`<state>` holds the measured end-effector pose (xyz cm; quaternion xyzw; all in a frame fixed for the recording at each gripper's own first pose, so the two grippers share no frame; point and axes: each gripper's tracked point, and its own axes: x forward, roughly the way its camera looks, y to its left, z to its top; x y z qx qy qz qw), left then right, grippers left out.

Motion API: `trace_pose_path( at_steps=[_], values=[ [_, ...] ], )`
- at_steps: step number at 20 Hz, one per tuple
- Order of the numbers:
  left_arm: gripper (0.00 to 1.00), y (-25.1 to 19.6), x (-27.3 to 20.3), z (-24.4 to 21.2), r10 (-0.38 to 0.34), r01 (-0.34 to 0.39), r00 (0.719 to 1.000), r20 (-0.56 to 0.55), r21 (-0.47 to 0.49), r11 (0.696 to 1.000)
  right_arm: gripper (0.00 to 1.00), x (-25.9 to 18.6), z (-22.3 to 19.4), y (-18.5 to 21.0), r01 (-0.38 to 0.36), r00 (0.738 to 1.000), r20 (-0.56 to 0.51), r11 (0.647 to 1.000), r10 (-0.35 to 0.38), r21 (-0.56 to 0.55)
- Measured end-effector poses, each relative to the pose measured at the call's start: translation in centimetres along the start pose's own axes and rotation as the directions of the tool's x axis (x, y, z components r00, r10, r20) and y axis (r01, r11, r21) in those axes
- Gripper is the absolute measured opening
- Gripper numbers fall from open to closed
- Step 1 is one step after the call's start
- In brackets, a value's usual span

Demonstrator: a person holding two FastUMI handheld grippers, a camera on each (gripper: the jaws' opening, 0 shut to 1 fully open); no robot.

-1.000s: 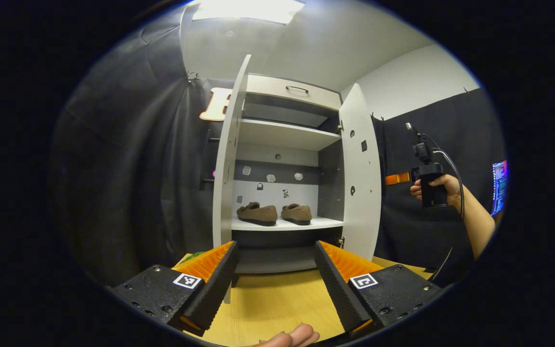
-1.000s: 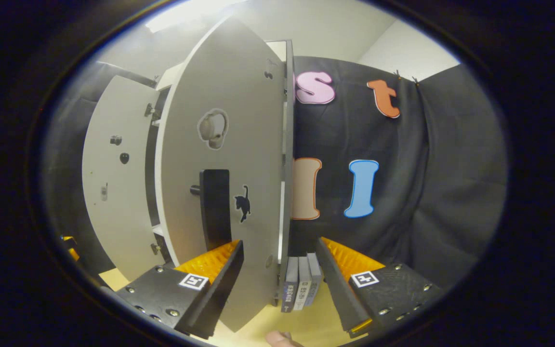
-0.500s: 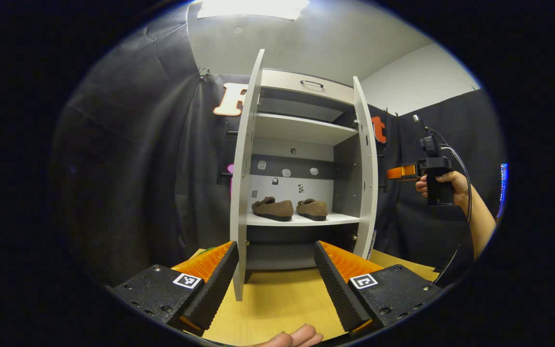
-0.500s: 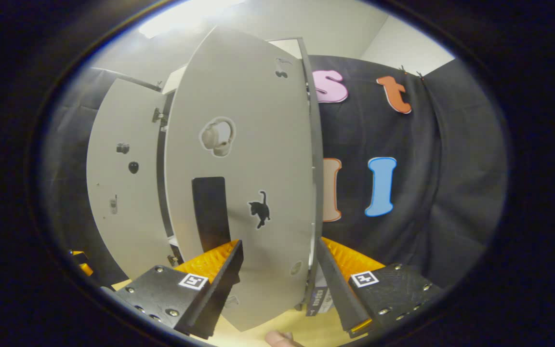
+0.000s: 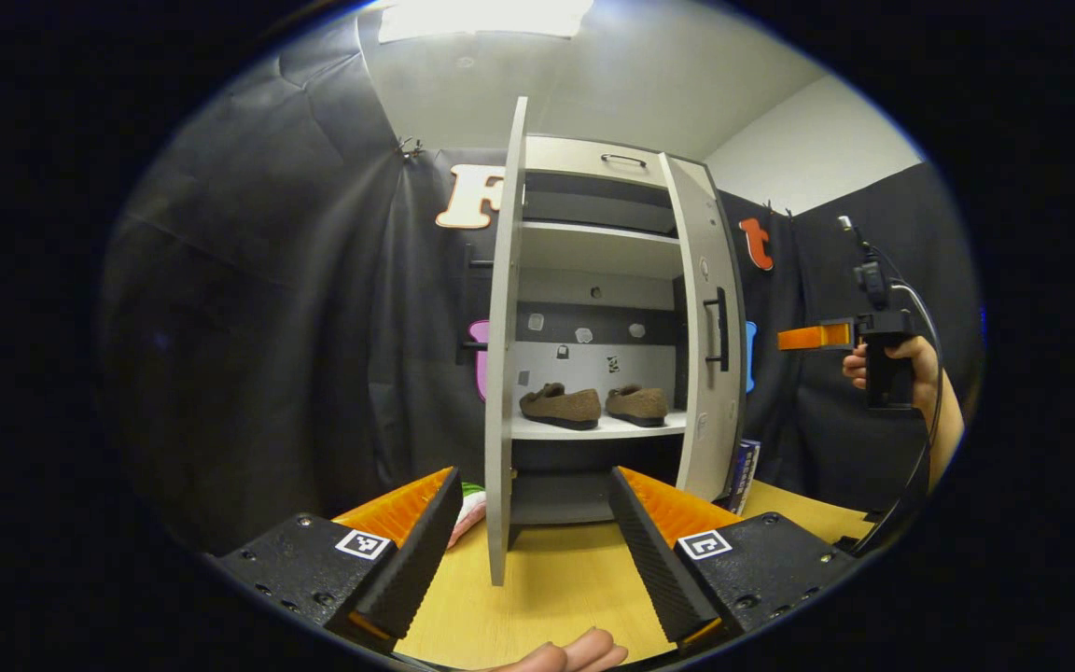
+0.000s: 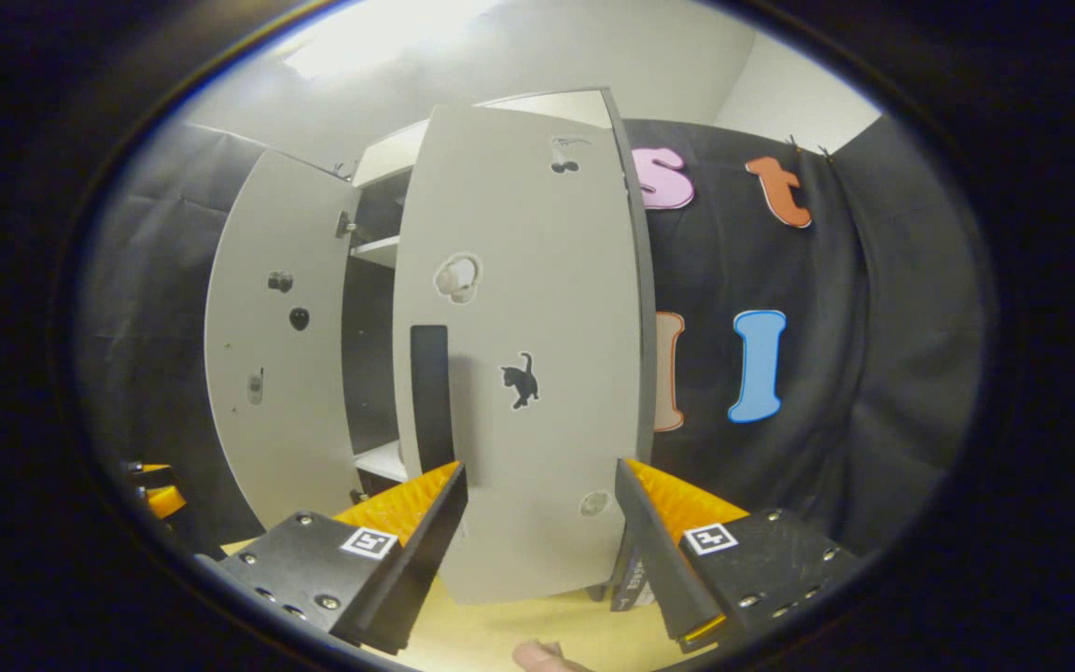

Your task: Grab one shoe with the right hand and put it into the shoe cabinet, grab the other shoe with the left hand and put it into the shoe cabinet; then close the right door with the right hand and the left door with the left hand.

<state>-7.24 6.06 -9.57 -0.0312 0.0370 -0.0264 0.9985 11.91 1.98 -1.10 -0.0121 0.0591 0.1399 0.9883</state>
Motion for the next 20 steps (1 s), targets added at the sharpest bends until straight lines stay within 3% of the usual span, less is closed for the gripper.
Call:
trace_pose_path(
  at_steps=[8,20],
  values=[
    [0.93,6.6,1.7,0.5,0.099,-0.1,0.994,-0.037,-0.026,0.995,0.96,-4.4,-1.3,1.8,-0.01,0.999,0.038,0.999,0.009,0.049],
    [0.96,17.1,7.7,7.6,0.237,-0.24,0.969,0.072,0.035,0.97,0.96,-9.1,-2.3,7.5,-0.123,0.991,0.044,0.992,0.125,-0.037]
  ],
)
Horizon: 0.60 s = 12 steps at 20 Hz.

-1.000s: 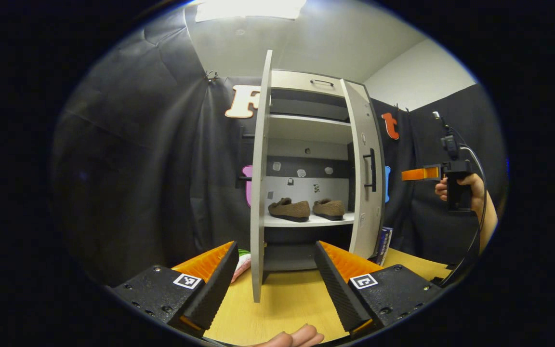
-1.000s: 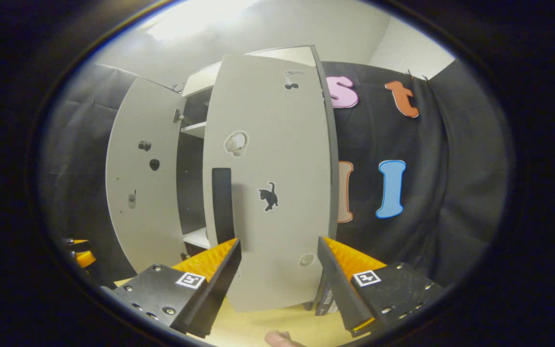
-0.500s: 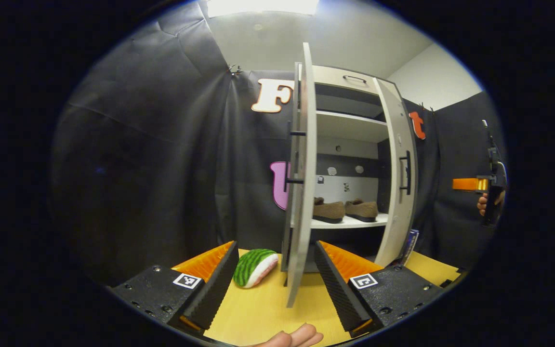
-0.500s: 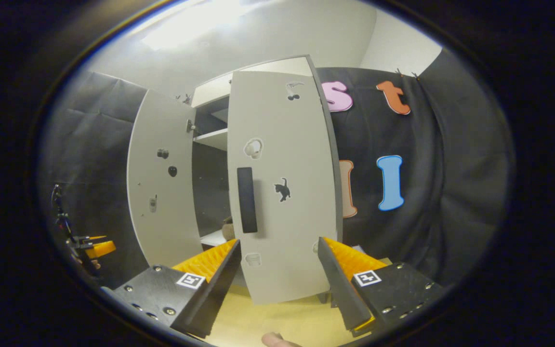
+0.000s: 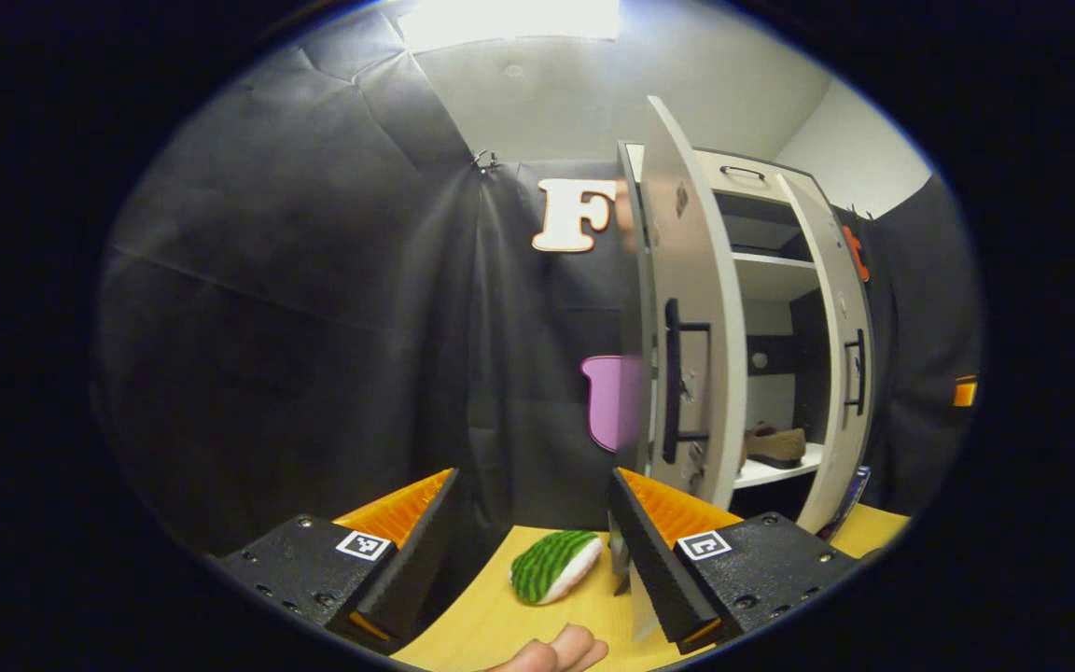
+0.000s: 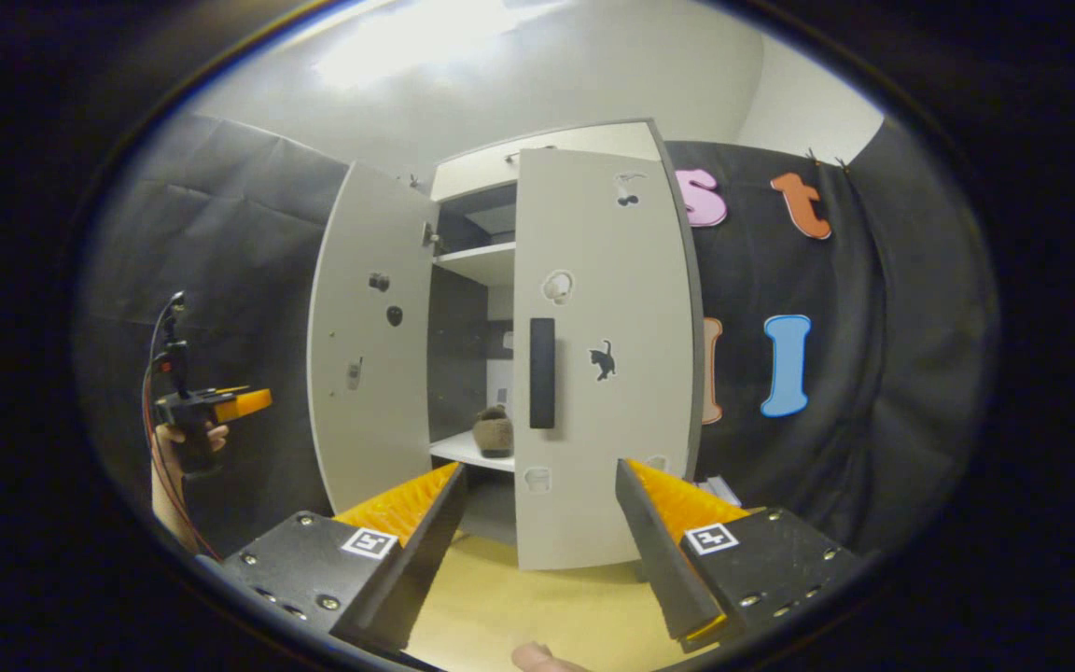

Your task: Grab one shoe with the right hand and put it into the shoe cabinet, grab the other shoe with the left hand and put it into the shoe cabinet; then close the right door with the right hand and the left door with the left hand.

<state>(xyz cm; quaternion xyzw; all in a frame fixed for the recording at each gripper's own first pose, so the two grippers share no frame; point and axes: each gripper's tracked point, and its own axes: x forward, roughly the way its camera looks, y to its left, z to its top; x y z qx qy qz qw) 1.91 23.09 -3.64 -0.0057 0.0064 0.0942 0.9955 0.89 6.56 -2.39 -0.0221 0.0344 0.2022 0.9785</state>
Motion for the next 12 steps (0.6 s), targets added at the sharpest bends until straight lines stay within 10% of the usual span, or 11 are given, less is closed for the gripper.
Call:
trace_pose_path(
  at_steps=[12],
  values=[
    [0.96,-3.0,7.2,1.1,-0.087,0.086,0.995,-0.041,-0.031,0.996,0.96,-3.2,-3.4,4.8,-0.048,0.999,-0.012,0.996,0.047,-0.075]
  ],
)
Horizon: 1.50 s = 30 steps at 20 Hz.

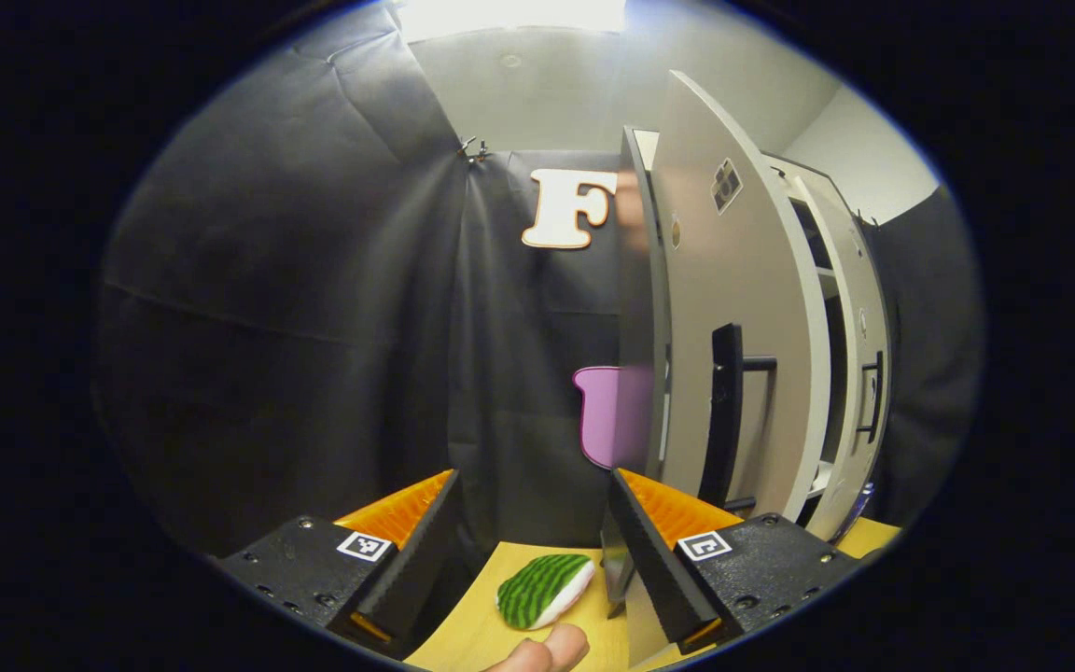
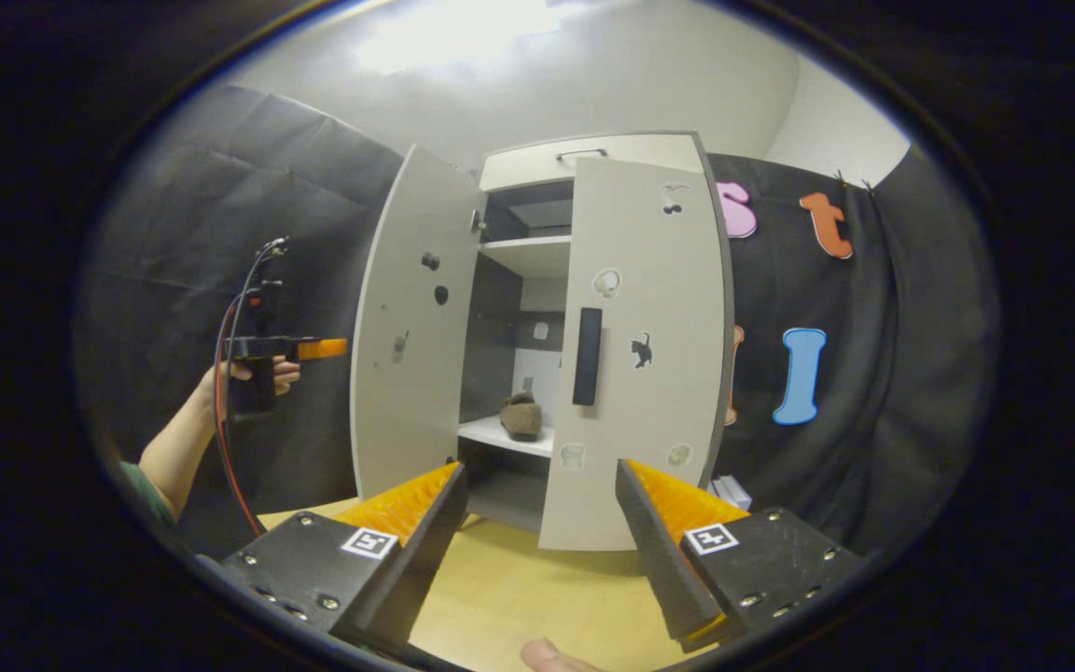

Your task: Grab one shoe with the right hand and put it into the shoe cabinet, grab the other shoe with the left hand and put it into the shoe cabinet; then close the right door with the right hand and the left door with the left hand.

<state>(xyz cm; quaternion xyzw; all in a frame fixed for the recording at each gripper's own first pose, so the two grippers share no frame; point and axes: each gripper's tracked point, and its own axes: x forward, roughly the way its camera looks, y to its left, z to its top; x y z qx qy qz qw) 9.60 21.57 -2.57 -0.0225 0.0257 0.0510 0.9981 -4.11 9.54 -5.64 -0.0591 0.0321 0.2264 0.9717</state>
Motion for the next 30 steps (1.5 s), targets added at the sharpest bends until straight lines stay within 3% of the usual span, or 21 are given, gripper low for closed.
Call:
trace_pose_path(
  at_steps=[3,6,9,14,18,23,25,27,28,30],
  values=[
    [0.94,-2.9,0.4,-1.3,-0.046,0.047,0.996,-0.072,0.016,0.999,0.96,-0.7,-0.7,1.4,-0.03,0.999,0.019,0.999,0.03,0.009],
    [0.91,-2.8,-0.2,0.1,0.003,0.002,0.999,-0.051,0.094,0.996,0.96,-0.9,-1.4,2.3,-0.058,0.998,0.031,0.996,0.056,0.074],
    [0.9,-3.0,-0.2,0.1,0.021,-0.013,0.996,-0.084,0.09,0.996,0.96,-0.9,-2.1,2.1,-0.047,0.999,0.02,0.993,0.045,0.106],
    [0.9,-5.5,-0.1,0.1,-0.06,0.068,0.993,-0.103,0.068,0.995,0.94,-1.0,-1.8,0.3,0.028,0.999,0.043,0.991,-0.034,0.127],
    [0.9,-9.3,-0.4,-0.5,-0.151,0.15,0.983,-0.109,-0.01,0.989,0.99,-1.4,-1.4,-2.7,0.177,0.98,0.067,0.975,-0.187,0.133],
    [0.9,-13.3,0.8,-1.3,-0.183,0.165,0.974,-0.137,-0.132,0.977,0.96,-1.3,-2.6,-3.9,0.261,0.961,0.036,0.942,-0.274,0.212],
    [0.95,-15.0,1.5,-1.2,-0.196,0.182,0.972,-0.126,-0.116,0.976,0.96,-1.7,-2.3,-4.5,0.284,0.955,0.026,0.94,-0.294,0.19],
    [0.9,-16.6,1.4,-1.5,-0.199,0.188,0.972,-0.126,-0.088,0.978,0.94,-2.1,-1.9,-5.5,0.325,0.941,0.04,0.932,-0.335,0.157],
    [0.95,-17.3,1.3,-1.8,-0.196,0.187,0.972,-0.127,-0.081,0.979,0.97,-2.5,-1.7,-5.9,0.351,0.932,0.044,0.925,-0.36,0.144],
    [0.95,-18.3,1.2,-2.3,-0.184,0.178,0.974,-0.134,-0.055,0.982,0.93,-3.1,-1.6,-6.2,0.387,0.917,0.05,0.914,-0.395,0.122]
  ],
)
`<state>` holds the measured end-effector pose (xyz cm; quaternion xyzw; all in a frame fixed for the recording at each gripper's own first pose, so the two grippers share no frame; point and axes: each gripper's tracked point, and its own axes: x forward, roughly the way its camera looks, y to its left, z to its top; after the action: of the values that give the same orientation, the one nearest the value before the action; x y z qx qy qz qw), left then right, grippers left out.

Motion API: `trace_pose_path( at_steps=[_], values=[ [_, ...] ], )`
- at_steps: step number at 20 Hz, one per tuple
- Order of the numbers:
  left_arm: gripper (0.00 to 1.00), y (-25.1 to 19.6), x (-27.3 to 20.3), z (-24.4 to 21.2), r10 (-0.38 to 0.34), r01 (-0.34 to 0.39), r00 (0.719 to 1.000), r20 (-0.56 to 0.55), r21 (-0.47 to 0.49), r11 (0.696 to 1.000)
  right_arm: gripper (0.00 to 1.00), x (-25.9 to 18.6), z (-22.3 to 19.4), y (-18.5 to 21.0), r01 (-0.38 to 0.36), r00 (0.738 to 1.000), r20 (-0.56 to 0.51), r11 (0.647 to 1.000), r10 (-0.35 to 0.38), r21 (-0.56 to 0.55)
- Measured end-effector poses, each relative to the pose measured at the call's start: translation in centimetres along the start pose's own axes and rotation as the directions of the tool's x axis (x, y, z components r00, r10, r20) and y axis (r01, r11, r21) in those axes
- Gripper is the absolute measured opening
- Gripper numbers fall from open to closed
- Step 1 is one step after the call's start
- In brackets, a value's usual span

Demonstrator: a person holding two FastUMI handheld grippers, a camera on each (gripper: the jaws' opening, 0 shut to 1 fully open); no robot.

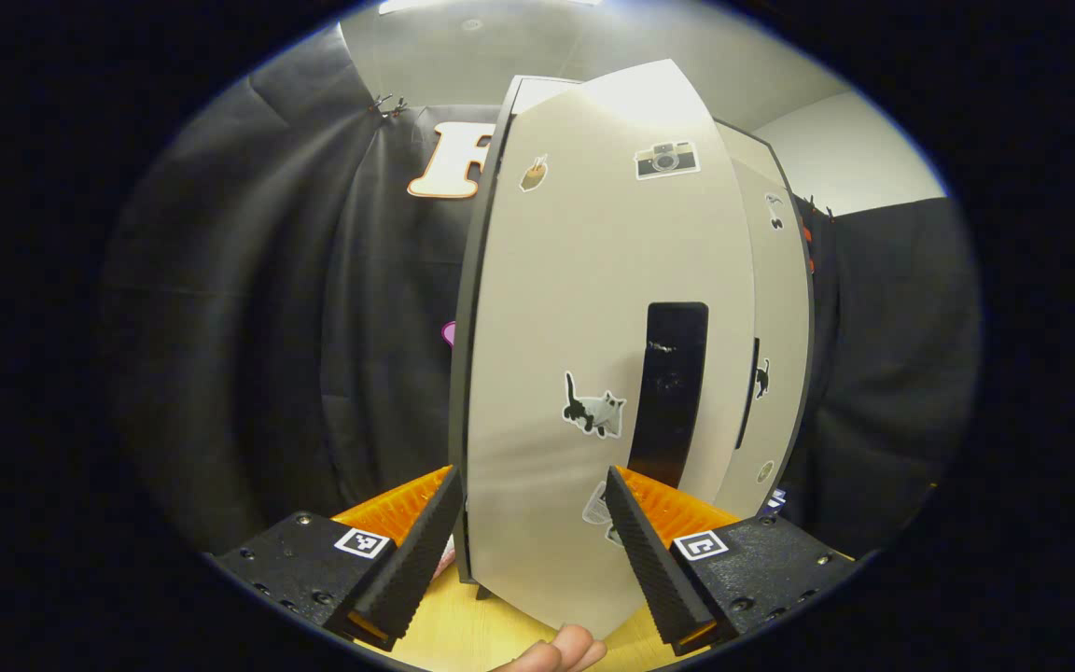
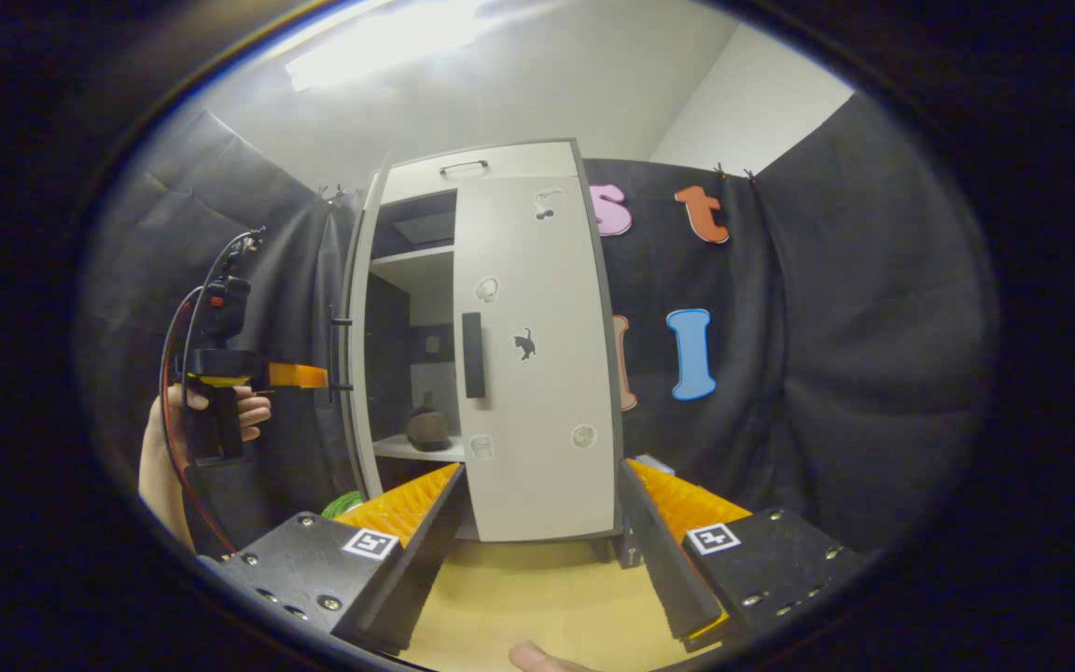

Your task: Grab one shoe with the right hand and put it into the shoe cabinet, grab the other shoe with the left hand and put it into the shoe cabinet; then close the right door with the right hand and the left door with the left hand.

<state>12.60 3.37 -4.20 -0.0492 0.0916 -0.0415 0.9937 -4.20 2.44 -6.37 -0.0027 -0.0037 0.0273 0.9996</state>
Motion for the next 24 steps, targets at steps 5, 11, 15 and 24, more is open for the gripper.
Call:
trace_pose_path(
  at_steps=[5,11,15,24],
  values=[
    [0.95,-1.1,-2.1,-1.0,0.024,-0.024,1.0,-0.001,0.024,0.999,0.96,-0.5,0.3,-0.1,0.004,1.0,0.01,1.0,-0.004,0.0],
    [0.93,-1.1,-5.7,-1.0,0.029,-0.028,0.999,0.033,-0.035,0.999,0.96,-0.4,0.2,0.0,0.006,1.0,0.002,1.0,-0.006,-0.004],
    [0.96,-1.0,-8.0,-1.4,0.029,-0.027,0.999,0.026,-0.046,0.999,0.94,-0.4,0.9,0.6,0.011,1.0,0.018,1.0,-0.011,-0.002],
    [1.0,-2.0,-12.4,-2.8,0.034,-0.034,0.997,0.063,0.008,0.999,0.96,-0.4,-0.3,1.9,-0.01,1.0,-0.001,0.998,0.01,-0.055]
  ],
)
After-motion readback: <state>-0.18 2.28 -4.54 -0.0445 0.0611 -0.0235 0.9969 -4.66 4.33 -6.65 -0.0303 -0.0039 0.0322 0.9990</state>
